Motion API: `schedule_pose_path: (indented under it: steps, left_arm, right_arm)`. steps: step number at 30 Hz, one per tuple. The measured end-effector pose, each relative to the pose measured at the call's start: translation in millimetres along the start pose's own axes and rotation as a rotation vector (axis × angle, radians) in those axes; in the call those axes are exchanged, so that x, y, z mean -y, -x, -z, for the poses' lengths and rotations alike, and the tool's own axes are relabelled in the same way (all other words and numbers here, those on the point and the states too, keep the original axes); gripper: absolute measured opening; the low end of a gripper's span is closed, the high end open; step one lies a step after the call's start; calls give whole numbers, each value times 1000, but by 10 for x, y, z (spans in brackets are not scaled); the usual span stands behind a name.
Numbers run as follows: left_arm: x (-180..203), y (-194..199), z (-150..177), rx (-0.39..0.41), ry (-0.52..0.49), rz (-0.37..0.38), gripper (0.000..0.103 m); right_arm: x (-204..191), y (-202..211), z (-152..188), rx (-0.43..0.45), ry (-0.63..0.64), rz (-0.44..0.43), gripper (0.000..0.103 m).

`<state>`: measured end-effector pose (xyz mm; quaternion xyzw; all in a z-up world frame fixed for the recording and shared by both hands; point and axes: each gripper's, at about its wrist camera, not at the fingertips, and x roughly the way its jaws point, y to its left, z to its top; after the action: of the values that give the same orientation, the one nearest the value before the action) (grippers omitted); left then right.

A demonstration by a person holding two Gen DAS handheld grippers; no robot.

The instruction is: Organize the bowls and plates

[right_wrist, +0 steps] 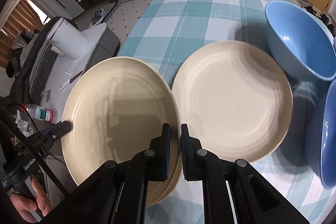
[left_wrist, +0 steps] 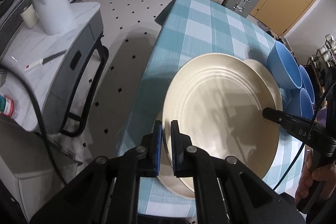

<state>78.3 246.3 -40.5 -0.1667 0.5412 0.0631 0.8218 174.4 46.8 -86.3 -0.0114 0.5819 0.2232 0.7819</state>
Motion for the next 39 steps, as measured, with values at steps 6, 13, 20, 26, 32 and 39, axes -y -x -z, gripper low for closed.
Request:
schedule_pose_path:
  steps: [6,13,20,26,32,39]
  left_arm:
    - [-94,-114,174,-24,27,-29,5]
    - [-148,-267,283,-50,42,-22,5]
    - [-115,-304,314,-50,37,-33,5]
    - [-115,-324,357,-46,37,-54,5]
    - [-111,-335,385,-40,36,-67,5]
    - [-85,-362,381,-28,26,-80,5]
  right_arm:
    - [-115,-66,254,-8,39,26,8]
    - [-126,-184,399,-12,54,41,8]
    - [-95,-218,499,-3,69,65,9]
    - [-142,-223,532,7,98,91,9]
    - [-208,-258,622,37,146,136,11]
    - [-259,-296,662,67,197,197,12]
